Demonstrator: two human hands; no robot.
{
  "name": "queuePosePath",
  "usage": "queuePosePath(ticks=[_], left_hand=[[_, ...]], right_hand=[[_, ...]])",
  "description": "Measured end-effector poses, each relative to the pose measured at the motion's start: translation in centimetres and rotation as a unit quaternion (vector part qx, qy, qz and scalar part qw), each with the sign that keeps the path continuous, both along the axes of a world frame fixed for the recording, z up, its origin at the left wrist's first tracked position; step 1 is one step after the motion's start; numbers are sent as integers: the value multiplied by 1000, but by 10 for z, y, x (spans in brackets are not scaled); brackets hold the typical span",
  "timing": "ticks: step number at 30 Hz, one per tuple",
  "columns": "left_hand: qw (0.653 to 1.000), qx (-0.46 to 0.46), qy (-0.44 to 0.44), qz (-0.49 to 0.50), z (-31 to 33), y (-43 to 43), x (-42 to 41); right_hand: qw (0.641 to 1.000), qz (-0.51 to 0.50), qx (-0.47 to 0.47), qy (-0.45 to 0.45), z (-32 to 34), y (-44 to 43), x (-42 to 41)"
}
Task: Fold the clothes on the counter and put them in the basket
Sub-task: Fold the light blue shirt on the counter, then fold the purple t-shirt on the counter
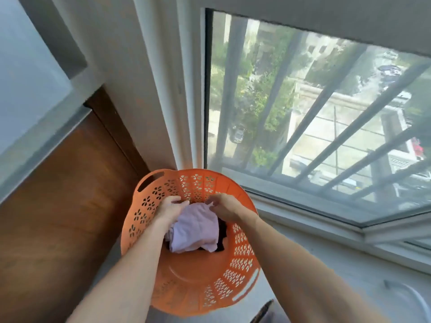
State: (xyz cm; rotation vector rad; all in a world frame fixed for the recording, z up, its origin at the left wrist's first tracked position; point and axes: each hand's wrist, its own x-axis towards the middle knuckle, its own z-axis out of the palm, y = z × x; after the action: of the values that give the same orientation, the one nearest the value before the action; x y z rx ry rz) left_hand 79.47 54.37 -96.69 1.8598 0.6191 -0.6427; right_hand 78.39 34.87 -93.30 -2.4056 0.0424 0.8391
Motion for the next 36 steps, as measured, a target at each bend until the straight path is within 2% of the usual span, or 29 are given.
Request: queuePosePath(ticks=[3,8,12,15,19,23,29,31,36], left_hand=[[997,-69,-25,-20,125,-27,-14],[988,-145,-46,16,325,-68,-57],[986,-149,-73,4,461,-96,-95],[982,-145,-122,-15,528,-111,-114],[976,-130,-171,-45,590,-127,-154],[968,-88,-204,-120,621,-149,-215],[940,-140,-251,-185,653,-212,-323],[931,-158,-259,-203,658,-236,-355],[911,-188,-267,-252,674,-315,-431]], right_hand=[[999,-11,38,-37,117,-10,-15],[992,-58,89,-67,295,-32,-53],[984,-76,126,-104,425,-55,-92],[972,-92,160,-145,480,-75,-119],[953,-134,177,-205,532,-104,-170],[938,-160,179,-250,574,-133,-233],[913,-203,176,-308,618,-180,-359],[896,-232,167,-339,626,-198,-398],[829,-325,106,-442,655,-272,-499]])
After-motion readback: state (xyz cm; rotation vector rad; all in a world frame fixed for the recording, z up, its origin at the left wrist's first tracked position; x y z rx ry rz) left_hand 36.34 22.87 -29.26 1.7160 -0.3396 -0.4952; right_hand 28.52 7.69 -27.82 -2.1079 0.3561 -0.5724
